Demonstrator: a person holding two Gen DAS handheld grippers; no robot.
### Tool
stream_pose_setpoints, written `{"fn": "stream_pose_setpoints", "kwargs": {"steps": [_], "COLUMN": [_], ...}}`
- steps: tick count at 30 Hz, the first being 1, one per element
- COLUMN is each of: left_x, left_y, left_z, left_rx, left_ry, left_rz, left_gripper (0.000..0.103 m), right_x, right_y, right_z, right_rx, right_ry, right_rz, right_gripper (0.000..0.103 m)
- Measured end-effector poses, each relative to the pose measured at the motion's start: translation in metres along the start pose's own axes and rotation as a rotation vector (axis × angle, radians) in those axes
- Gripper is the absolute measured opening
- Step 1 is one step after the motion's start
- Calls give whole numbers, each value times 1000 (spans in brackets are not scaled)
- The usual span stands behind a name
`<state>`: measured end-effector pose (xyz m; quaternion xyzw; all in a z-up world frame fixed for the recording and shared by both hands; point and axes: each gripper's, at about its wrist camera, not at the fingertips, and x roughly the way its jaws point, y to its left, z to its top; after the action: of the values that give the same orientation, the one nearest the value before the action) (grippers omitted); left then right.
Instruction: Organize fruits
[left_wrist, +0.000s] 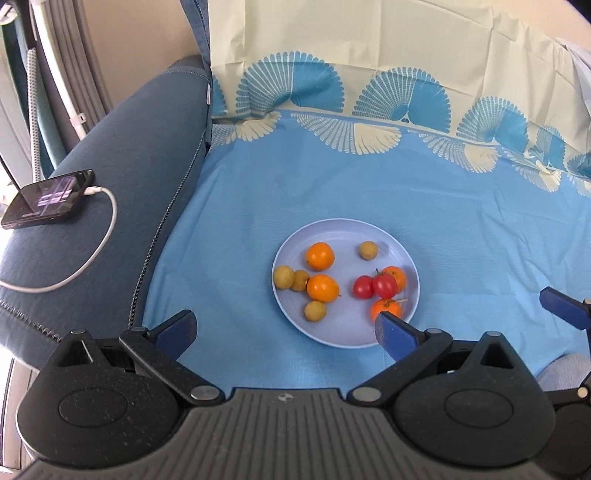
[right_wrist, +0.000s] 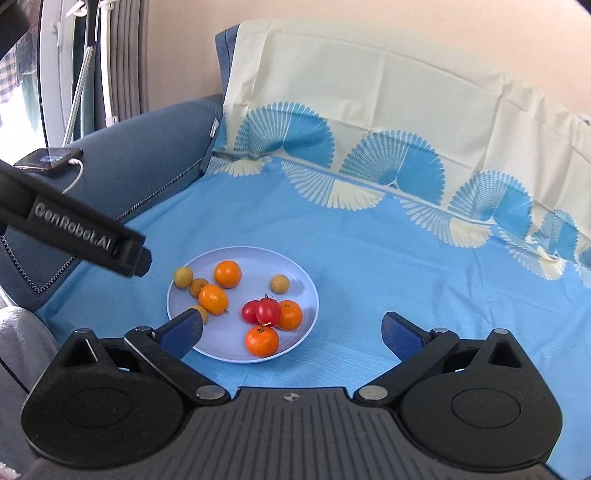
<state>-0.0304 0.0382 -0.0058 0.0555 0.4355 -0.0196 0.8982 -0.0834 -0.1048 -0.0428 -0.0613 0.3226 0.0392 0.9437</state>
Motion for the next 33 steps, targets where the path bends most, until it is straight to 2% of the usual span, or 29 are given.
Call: {"fn": "stream_pose_setpoints", "kwargs": {"steps": [15, 33], "left_x": [-26, -28], "left_y": [2, 2], "left_z": [-18, -20], "left_rx": [-1, 2], "left_ry": [-42, -47], "left_rz": [48, 60], "left_gripper": [103, 103], "right_x": [-45, -52], "right_y": [3, 5], "right_z": [-7, -7], "right_rx": [26, 24], "right_ry": [-81, -91], "right_rz": [-34, -27], "right_gripper": [102, 102]}}
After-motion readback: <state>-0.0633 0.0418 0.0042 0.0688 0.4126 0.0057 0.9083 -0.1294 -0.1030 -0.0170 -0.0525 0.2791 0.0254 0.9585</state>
